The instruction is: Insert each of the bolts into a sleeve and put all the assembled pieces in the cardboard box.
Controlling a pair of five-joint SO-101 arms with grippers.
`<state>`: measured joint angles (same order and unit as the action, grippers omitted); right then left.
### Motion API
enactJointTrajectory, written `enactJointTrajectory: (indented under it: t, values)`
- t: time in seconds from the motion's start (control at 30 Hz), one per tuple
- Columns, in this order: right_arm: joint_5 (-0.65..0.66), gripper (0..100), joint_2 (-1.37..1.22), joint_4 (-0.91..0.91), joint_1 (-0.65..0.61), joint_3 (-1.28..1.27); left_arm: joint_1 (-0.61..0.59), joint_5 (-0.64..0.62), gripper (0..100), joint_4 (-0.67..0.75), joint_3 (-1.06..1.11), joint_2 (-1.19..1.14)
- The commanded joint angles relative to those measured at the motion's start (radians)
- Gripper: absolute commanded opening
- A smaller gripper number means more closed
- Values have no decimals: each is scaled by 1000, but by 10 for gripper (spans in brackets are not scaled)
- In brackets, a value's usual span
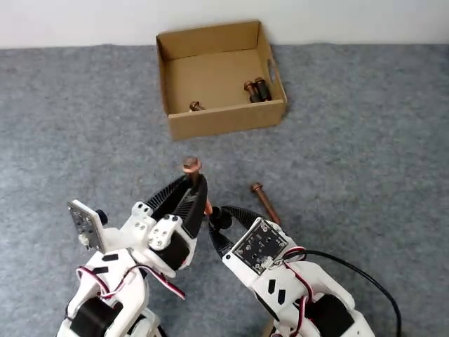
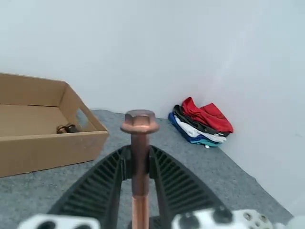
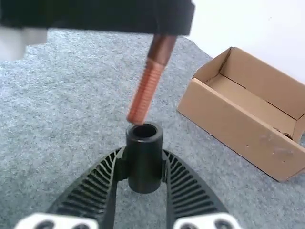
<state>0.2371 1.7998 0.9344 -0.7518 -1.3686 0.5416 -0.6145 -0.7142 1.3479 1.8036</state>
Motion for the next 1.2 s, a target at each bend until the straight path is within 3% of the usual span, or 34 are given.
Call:
enactJointTrajectory:
  t: [0.0, 0.7, 1.03, 1.17]
  values:
    - [11, 8, 8, -22, -5, 20, 25, -9, 4, 37, 2, 3]
    - [11, 8, 8, -19, -5, 20, 26, -8, 4, 120, 82, 5]
    - [12, 8, 8, -19, -2, 20, 28, -5, 4, -180, -33, 8]
    - [12, 8, 8, -19, -1, 20, 28, -2, 4, -239, -58, 8]
